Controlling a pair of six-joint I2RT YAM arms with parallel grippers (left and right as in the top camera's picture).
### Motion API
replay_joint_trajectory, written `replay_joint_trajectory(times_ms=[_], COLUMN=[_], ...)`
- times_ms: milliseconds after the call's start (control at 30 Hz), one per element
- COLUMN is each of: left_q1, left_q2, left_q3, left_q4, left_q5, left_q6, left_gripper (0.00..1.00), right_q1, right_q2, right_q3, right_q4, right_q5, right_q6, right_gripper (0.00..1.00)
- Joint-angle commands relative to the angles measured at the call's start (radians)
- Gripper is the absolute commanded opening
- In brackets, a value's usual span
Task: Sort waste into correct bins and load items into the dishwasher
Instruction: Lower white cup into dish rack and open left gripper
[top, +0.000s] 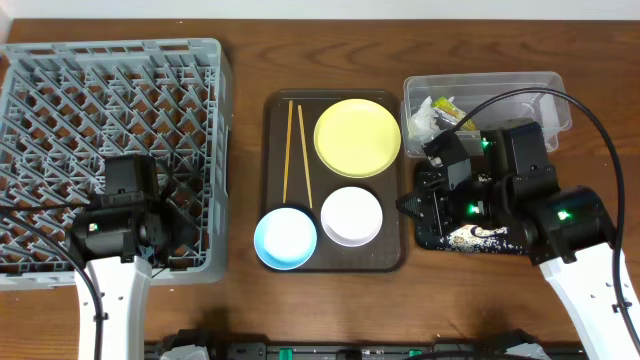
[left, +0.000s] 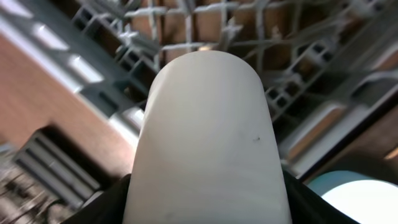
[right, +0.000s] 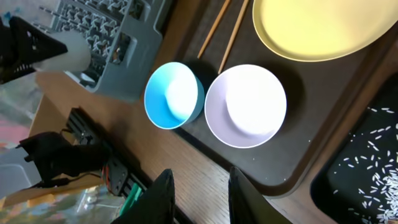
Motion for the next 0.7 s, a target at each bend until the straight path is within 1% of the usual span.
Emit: replay_joint_trajectory(times_ms=[0,167,300,433,567,667], left_q1=[0.005,0.005,0.006,0.020,0.029,0.048], left_q2=[0.000,0.000,0.000,0.000,0.000,0.000], left_q3=[-0.002,-0.016,-0.061,-0.092,-0.097,-0.097], left_q4=[0.019,0.042,0.062,0.084,0.093,0.092], left_q5=[0.026,0.031,0.041,0.159,0.161,0.161], left_q6=[-0.005,-0.006,-0.032,-0.031,-0.031,-0.031], left_gripper=[0.51,0.52,0.52,0.52,0.52,0.61], right_q1=[0.012,0.012,0.012,0.012,0.012,0.012], right_q2=[-0.012,-0.012,-0.012,-0.012,-0.012,-0.012], right_q3=[0.012,0.012,0.012,0.012,0.012,0.012], right_q4=[0.002,0.006,0.007,0.008,0.007,0.007], right_q5=[0.001,0.002,0.002,0.009,0.017,0.017], right_q6=[-0.014,-0.014,-0.014,-0.013,-0.013,-0.014], right_gripper=[0.27,0.27,0.27,0.28,0.28,0.28])
